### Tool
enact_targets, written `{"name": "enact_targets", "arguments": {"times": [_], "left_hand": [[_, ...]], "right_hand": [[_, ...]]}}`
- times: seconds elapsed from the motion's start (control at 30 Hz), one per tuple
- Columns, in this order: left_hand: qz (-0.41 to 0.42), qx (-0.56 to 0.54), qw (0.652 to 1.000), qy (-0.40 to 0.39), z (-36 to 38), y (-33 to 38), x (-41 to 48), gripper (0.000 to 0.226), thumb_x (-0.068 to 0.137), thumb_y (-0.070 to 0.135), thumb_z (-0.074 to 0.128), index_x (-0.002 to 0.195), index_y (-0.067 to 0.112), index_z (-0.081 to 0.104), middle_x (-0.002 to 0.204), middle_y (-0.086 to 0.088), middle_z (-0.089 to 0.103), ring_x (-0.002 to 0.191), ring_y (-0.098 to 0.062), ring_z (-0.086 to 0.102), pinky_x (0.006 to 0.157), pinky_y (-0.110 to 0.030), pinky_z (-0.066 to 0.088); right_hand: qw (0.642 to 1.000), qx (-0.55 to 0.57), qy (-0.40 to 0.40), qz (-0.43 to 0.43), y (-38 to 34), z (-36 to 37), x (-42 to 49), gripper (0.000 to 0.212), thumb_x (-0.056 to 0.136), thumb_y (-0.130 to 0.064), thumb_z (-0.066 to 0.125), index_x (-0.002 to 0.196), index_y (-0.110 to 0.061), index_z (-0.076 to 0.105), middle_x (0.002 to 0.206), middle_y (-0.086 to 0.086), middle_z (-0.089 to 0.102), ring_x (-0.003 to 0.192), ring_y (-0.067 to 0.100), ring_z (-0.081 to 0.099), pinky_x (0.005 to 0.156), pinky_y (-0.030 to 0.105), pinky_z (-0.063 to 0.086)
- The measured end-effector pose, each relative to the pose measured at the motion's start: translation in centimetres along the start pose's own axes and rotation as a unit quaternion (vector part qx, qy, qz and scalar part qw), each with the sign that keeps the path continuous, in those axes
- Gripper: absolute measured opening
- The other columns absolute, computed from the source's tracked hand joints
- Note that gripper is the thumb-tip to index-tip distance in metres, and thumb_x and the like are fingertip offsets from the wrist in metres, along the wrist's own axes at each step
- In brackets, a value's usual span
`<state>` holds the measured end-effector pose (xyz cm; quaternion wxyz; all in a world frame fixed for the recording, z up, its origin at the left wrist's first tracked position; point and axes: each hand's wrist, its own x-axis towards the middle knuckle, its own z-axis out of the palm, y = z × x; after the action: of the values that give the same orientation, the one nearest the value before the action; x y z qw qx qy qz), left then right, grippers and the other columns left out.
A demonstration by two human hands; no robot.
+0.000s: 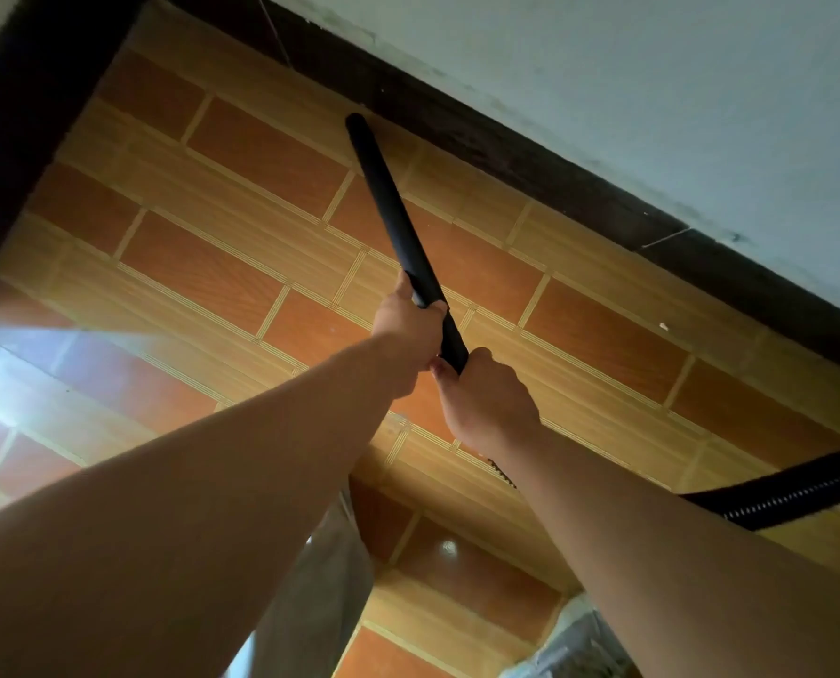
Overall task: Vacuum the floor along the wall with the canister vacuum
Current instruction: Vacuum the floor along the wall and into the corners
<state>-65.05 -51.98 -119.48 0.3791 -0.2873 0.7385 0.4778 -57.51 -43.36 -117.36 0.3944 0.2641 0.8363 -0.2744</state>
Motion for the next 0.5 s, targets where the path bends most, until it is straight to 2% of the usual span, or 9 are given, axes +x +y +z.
{"name": "enact_targets", "arguments": {"times": [0.07,0.2,0.37,0.5], "left_hand": [[0.004,0.007,1.0,-0.007,0.9,-0.4,-0.6,0.065,0.1,0.02,0.055,0.157,0.036,0.027,0.116,-0.011,0.067,0.093,-0.029,0.07,0.071,-0.052,0.064],[0.007,0.021,1.0,-0.017,2.8,-1.2,-1.7,0.064,0.101,0.019,0.054,0.156,0.036,0.028,0.11,-0.011,0.068,0.091,-0.029,0.071,0.069,-0.054,0.063],[0.004,0.024,0.999,-0.023,5.1,-2.4,-2.8,0.061,0.101,0.02,0.054,0.155,0.037,0.03,0.105,-0.008,0.068,0.091,-0.028,0.071,0.072,-0.054,0.063],[0.0,0.022,0.999,-0.028,6.9,-3.3,-3.7,0.064,0.101,0.02,0.055,0.156,0.037,0.027,0.106,-0.01,0.069,0.092,-0.029,0.072,0.074,-0.054,0.063]], "right_hand": [[1.0,0.011,-0.001,0.005,1.1,0.0,-0.5,0.045,0.105,-0.06,0.036,0.106,-0.015,0.043,0.081,-0.001,0.051,0.069,0.019,0.058,0.059,0.034,0.045],[0.999,0.034,-0.006,0.016,3.4,0.0,-1.5,0.047,0.104,-0.06,0.038,0.105,-0.014,0.045,0.083,0.002,0.057,0.071,0.024,0.064,0.067,0.039,0.055],[0.999,0.037,-0.007,0.024,6.0,0.1,-2.5,0.047,0.105,-0.06,0.037,0.106,-0.014,0.045,0.082,0.003,0.059,0.063,0.021,0.061,0.056,0.033,0.048],[0.999,0.042,-0.005,0.028,8.2,0.2,-3.3,0.046,0.105,-0.06,0.037,0.106,-0.014,0.046,0.081,0.003,0.059,0.062,0.021,0.061,0.054,0.032,0.047]]}}
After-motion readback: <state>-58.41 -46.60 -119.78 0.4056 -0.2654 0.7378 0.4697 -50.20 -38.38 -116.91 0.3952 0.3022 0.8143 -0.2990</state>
